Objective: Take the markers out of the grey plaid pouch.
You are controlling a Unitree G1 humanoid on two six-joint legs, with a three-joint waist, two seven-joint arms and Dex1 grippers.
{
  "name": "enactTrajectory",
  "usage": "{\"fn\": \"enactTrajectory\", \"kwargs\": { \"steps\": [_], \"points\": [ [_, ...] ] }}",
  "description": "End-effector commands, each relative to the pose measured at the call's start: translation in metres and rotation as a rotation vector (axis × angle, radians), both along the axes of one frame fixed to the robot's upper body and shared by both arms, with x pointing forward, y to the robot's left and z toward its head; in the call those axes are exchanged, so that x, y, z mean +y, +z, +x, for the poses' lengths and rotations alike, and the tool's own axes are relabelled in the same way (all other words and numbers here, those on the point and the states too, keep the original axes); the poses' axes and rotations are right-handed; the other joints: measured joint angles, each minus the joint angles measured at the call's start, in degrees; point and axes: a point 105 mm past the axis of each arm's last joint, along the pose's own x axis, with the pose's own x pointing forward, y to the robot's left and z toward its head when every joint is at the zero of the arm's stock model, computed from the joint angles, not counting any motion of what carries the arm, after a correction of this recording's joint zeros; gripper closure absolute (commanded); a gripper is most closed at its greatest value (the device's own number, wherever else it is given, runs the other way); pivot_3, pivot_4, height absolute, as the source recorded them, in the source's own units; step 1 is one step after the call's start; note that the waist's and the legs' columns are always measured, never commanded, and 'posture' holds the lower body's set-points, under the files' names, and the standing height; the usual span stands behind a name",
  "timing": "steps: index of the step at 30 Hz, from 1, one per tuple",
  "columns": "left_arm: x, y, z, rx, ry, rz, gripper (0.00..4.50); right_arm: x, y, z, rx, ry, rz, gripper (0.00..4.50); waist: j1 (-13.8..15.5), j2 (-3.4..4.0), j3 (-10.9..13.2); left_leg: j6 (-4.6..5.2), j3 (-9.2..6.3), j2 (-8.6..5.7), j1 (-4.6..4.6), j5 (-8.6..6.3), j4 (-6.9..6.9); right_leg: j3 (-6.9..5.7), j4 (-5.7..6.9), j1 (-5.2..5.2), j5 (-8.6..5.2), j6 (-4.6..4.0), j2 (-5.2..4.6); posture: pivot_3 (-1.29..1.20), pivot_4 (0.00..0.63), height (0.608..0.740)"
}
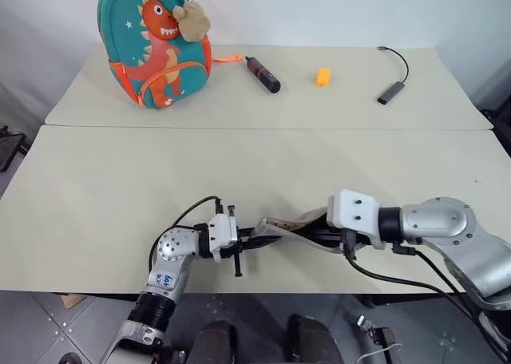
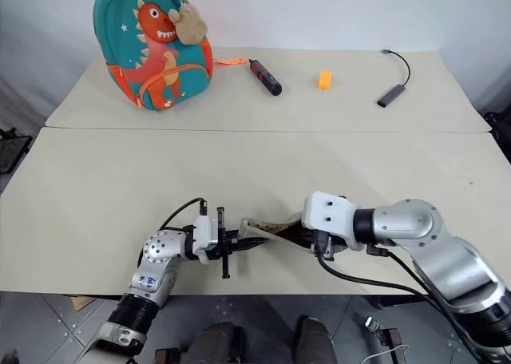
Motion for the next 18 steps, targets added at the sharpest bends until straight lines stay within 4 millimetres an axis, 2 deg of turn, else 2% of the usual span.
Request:
{"fn": "enactTrajectory", "kwargs": {
  "steps": [1,5,9,14,18],
  "points": [
    [-0.003,0.005,-0.002,-0.003,-0.01,-0.021,4.5,0.008,-0.001,-0.002,-0.031,0.039,-0.046,2.92,0.0,0.0,0.0,0.0,0.0,-0.01,0.0,0.0,0.0,0.0,-0.01,0.01,0.0,0.0,0.0,0.0,0.15,0.74],
    [-0.004,0.007,0.0,0.0,-0.012,-0.025,4.5,0.016,-0.003,0.003,-0.043,0.05,-0.065,2.92,0.0,0.0,0.0,0.0,0.01,0.0,0.0,0.0,0.0,0.0,0.0,0.01,0.0,0.0,0.0,0.0,0.15,0.74],
    [-0.004,0.007,0.002,0.001,-0.002,-0.029,4.5,0.014,-0.002,0.005,-0.048,0.049,-0.09,2.92,0.0,0.0,0.0,0.0,0.02,-0.01,0.0,0.0,0.0,0.0,0.01,0.01,0.0,0.0,0.0,0.0,0.15,0.74],
    [-0.002,0.006,0.004,0.014,0.011,-0.034,4.5,0.001,-0.026,0.021,-0.007,-0.018,-0.212,2.92,0.0,0.0,0.0,0.0,0.06,-0.02,0.0,0.0,0.01,-0.01,0.01,0.02,0.0,0.0,0.0,0.0,0.15,0.74],
    [-0.003,0.007,0.006,0.016,0.012,-0.039,4.5,0.001,-0.031,0.037,-0.067,-0.058,-0.261,2.92,-0.1,-0.03,0.0,0.0,0.06,0.0,0.03,0.0,0.05,0.0,0.06,0.04,0.0,0.0,0.01,0.0,0.15,0.74]
  ]
}}
